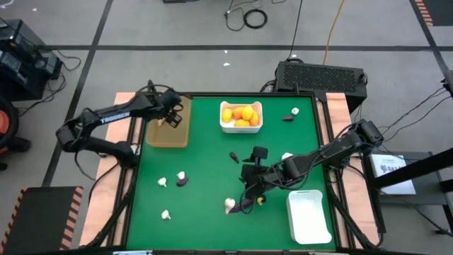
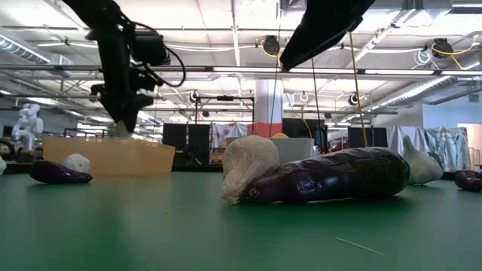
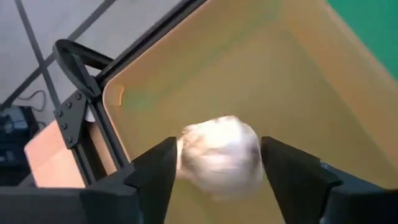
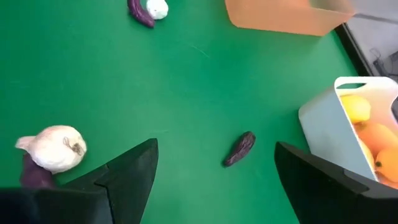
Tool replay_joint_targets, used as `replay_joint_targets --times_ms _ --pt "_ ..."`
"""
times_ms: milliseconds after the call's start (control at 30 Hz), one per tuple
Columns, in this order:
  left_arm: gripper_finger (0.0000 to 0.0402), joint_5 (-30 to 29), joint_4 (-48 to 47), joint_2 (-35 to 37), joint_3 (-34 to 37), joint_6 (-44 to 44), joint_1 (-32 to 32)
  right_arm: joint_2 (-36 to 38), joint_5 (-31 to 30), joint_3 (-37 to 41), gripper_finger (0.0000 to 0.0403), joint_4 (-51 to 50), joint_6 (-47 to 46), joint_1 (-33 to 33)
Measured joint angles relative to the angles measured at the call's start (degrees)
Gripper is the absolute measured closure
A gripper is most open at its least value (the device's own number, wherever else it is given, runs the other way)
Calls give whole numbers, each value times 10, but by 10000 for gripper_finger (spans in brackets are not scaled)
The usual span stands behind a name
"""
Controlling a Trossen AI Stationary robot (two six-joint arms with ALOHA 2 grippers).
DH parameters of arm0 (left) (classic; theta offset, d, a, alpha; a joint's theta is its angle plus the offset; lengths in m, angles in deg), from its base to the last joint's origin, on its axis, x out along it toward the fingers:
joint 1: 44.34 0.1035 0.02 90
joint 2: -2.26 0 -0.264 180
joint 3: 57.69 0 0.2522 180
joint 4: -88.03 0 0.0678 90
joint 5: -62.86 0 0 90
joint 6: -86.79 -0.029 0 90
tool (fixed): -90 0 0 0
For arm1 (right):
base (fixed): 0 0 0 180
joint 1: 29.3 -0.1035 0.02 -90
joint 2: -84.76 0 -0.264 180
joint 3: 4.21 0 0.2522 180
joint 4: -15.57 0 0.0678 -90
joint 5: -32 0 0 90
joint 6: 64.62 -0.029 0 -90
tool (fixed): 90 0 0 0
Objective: Sort produce into baskets
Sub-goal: Put the garlic into the orange bin
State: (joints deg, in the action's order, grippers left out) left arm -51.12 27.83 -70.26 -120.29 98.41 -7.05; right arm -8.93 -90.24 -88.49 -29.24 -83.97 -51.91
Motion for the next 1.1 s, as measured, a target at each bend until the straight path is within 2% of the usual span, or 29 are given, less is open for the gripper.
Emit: replay_joint_targets --times_ms 233,367,433,567,633,733,933,1100 --pt "133 -3 26 -20 -1 -41 0 0 26 0 90 -1 -23 -1" --pt "132 9 -5 -10 -25 -50 -1 0 26 0 90 -1 -25 0" --pt "132 58 -43 -2 -39 -49 -7 0 26 0 90 -2 -25 0" --pt "132 225 -118 19 -46 -23 -34 0 26 0 90 -3 -22 0" --pt "132 291 -150 29 -46 -8 -59 0 26 0 90 -3 -14 0" --pt "132 342 -178 49 -46 14 -111 0 24 0 90 -2 -9 2" --pt "132 343 -174 88 -46 85 -244 0 23 0 90 0 -8 4" --pt "132 302 -171 95 -45 177 -365 0 23 0 90 0 -9 4"
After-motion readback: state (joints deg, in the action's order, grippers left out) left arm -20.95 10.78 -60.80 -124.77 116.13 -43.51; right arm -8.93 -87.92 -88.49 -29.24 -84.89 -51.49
